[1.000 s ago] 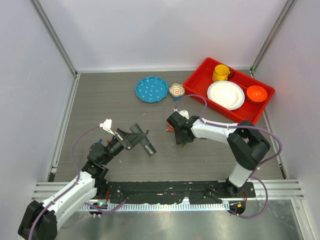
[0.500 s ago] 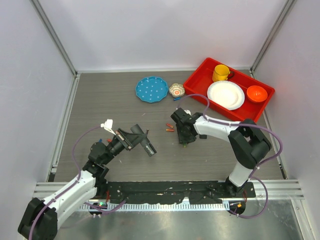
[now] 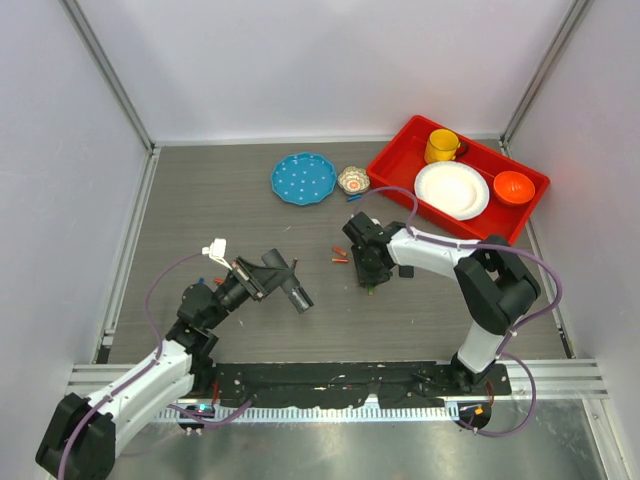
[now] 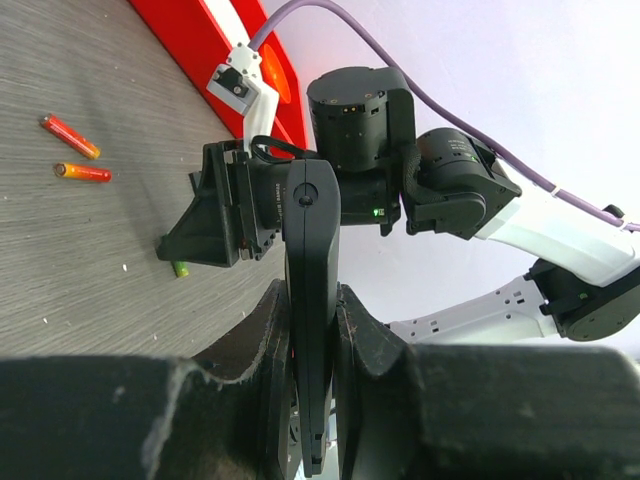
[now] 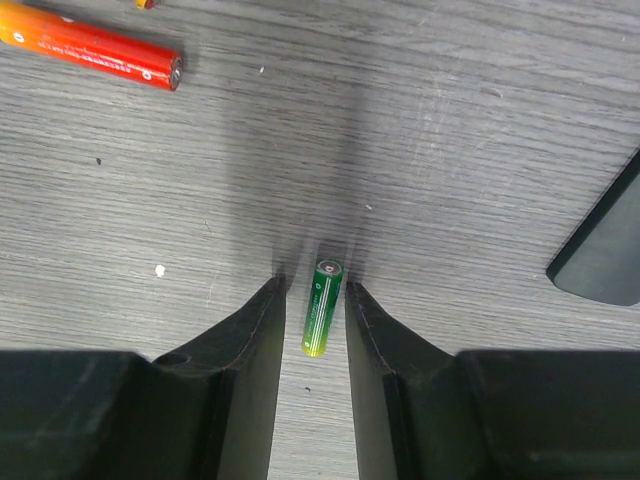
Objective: Load the batteries into the remote control
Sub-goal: Pick up the battery from the center of the board.
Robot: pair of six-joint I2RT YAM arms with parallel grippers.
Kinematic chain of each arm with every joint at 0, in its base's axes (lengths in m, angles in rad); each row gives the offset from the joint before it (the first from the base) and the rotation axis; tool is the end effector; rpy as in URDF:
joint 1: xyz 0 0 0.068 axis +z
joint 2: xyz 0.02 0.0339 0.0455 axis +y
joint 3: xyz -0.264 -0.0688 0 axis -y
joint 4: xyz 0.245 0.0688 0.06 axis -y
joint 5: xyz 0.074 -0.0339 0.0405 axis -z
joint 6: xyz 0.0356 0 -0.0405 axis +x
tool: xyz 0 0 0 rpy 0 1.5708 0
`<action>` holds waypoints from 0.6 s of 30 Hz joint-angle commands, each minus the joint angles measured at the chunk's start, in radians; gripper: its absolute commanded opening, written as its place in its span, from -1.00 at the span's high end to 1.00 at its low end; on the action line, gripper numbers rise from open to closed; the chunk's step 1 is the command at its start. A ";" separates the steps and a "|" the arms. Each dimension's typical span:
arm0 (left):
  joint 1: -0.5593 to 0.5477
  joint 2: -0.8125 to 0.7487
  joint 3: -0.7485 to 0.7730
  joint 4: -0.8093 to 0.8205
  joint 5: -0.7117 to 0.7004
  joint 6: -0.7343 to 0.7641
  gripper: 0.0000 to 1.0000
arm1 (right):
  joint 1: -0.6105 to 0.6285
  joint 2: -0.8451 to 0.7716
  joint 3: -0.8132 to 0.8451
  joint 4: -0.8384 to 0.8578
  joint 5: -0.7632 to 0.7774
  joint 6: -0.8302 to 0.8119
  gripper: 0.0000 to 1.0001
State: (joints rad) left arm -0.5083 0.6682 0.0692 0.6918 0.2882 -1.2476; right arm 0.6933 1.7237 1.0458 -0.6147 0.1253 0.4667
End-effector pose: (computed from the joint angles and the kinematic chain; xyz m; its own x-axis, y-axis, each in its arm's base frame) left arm 0.1319 -0.0851 0.1985 -0.6512 -0.6779 -0.3412 0.3035 0.1795 -0.9358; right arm 0.2480 0.2002 0.1624 -0.9339 -0.1956 -0.2993 -0.2099 0.9776 0.0162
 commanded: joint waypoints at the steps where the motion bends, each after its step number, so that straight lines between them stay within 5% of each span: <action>1: 0.005 0.002 -0.002 0.063 0.008 0.017 0.99 | -0.012 0.016 0.025 0.001 0.000 -0.028 0.30; 18: 0.005 0.005 -0.006 0.069 0.003 0.019 0.99 | -0.041 0.024 0.011 0.030 -0.027 -0.046 0.36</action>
State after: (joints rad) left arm -0.5083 0.6727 0.0654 0.6994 0.2882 -1.2476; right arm 0.6617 1.7290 1.0512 -0.6071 0.0998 0.4442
